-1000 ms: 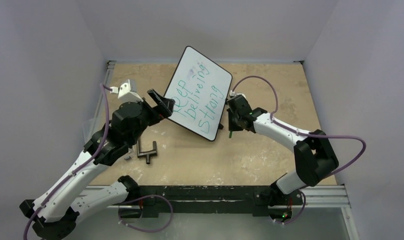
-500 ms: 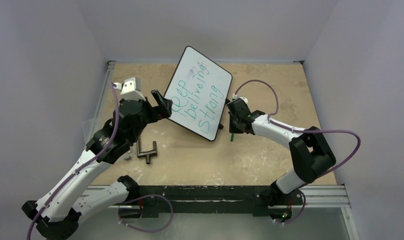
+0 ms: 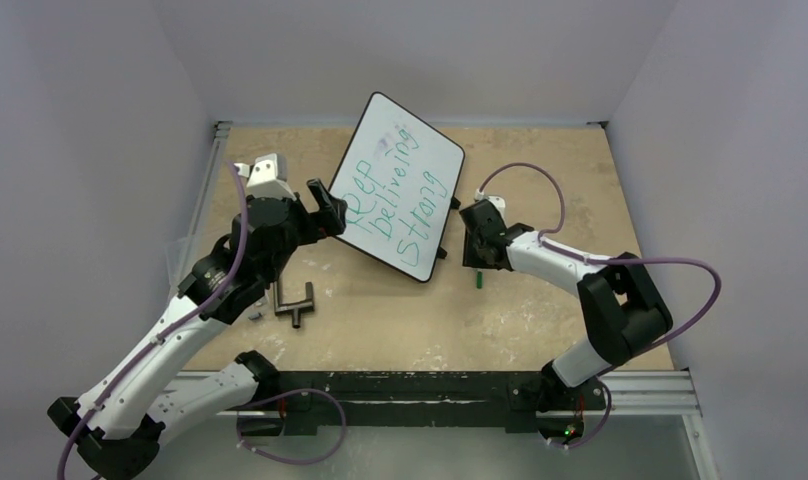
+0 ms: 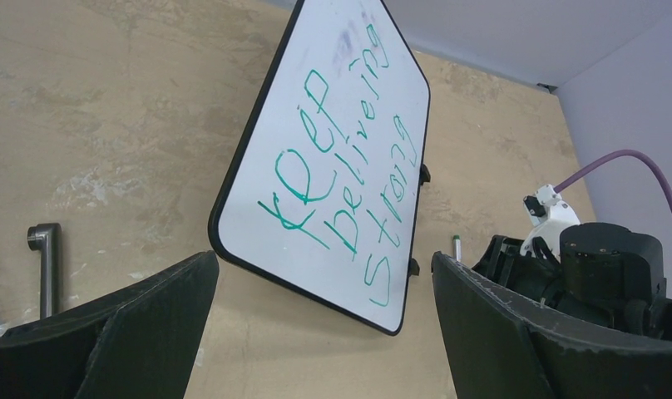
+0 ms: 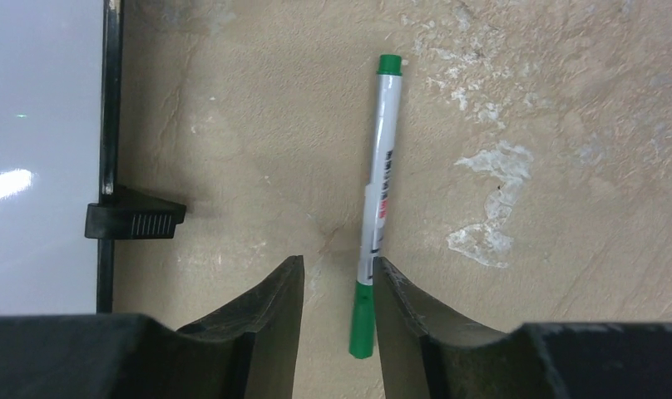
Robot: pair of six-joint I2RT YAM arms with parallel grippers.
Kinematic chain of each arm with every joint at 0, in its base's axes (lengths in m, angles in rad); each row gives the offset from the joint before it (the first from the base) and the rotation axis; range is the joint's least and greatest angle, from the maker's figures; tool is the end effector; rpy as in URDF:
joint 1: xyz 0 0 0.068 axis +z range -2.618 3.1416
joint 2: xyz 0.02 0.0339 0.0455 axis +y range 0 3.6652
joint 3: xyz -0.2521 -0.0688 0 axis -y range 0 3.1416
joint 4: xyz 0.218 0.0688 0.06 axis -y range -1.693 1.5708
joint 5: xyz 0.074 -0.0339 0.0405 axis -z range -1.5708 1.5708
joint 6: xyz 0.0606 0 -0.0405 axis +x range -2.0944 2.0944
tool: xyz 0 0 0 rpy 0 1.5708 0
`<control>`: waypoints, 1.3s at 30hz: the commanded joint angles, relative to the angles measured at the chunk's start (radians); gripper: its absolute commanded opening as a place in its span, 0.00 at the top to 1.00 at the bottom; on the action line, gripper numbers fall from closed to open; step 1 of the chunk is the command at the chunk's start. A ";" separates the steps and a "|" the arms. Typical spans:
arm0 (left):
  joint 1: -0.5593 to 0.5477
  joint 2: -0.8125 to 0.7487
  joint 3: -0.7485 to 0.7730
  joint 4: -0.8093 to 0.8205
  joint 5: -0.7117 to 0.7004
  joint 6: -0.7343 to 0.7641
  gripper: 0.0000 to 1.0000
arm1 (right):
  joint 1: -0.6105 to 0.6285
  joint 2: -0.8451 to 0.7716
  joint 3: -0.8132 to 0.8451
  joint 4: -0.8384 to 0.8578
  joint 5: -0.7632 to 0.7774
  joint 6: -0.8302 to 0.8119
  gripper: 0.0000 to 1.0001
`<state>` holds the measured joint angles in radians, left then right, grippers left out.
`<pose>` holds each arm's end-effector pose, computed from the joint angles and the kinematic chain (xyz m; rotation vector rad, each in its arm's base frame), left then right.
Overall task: Write a sentence on the whiteboard
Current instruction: Put down the whiteboard marker at the center of the board, then reset both arms
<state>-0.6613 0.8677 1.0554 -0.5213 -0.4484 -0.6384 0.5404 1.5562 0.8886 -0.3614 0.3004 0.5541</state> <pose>0.1594 -0.0907 0.3633 -0.2825 1.8758 -0.4665 0.2602 0.1352 0.1647 0.1236 2.5269 0.0386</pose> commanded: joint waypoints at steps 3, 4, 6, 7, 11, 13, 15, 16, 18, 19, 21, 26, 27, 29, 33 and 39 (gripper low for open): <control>0.008 -0.022 -0.004 0.051 0.011 0.029 0.00 | -0.014 -0.056 0.000 0.005 0.042 0.012 0.63; 0.009 -0.024 -0.004 0.054 0.010 0.030 0.00 | -0.013 -0.059 0.003 0.002 0.045 0.011 0.63; 0.009 -0.024 -0.003 0.055 0.010 0.036 0.00 | -0.016 -0.066 0.007 -0.002 0.051 0.007 0.61; 0.009 -0.024 -0.003 0.054 0.011 0.038 0.00 | -0.016 -0.071 0.009 -0.002 0.052 0.006 0.61; 0.010 -0.026 -0.003 0.054 0.010 0.047 0.00 | -0.015 -0.102 0.013 -0.005 0.064 -0.002 0.51; 0.011 -0.026 -0.002 0.053 0.008 0.056 0.00 | -0.014 -0.120 0.018 -0.005 0.069 -0.009 0.40; 0.012 -0.026 0.002 0.052 0.006 0.067 0.00 | -0.016 -0.145 0.025 -0.005 0.071 -0.020 0.29; 0.012 -0.025 0.003 0.053 0.001 0.074 0.00 | -0.015 -0.162 0.027 -0.002 0.072 -0.027 0.24; 0.012 -0.022 0.010 0.048 -0.015 0.091 0.00 | -0.015 -0.196 0.033 0.006 0.070 -0.043 0.13; 0.013 -0.020 0.014 0.046 -0.026 0.101 0.00 | -0.015 -0.216 0.035 0.012 0.066 -0.053 0.05; 0.015 -0.011 0.024 0.043 -0.037 0.128 0.00 | -0.015 -0.256 0.040 0.025 0.054 -0.064 0.01; 0.023 0.015 0.065 0.024 -0.080 0.188 0.00 | -0.014 -0.370 0.039 0.071 0.028 -0.105 0.01; 0.024 0.019 0.073 0.022 -0.083 0.203 0.00 | -0.014 -0.395 0.035 0.085 0.016 -0.116 0.01; 0.026 0.024 0.091 0.018 -0.085 0.232 0.00 | -0.015 -0.451 0.023 0.118 -0.005 -0.137 0.01; 0.029 0.031 0.128 -0.005 -0.105 0.289 0.00 | -0.014 -0.569 -0.002 0.174 -0.026 -0.165 0.01; 0.031 0.009 0.150 -0.030 -0.174 0.346 0.00 | -0.014 -0.730 -0.046 0.238 -0.022 -0.176 0.01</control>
<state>-0.6388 0.8993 1.1591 -0.5396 -0.5499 -0.3702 0.5297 0.9073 0.8669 -0.2054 0.2855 0.4061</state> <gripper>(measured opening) 0.998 0.987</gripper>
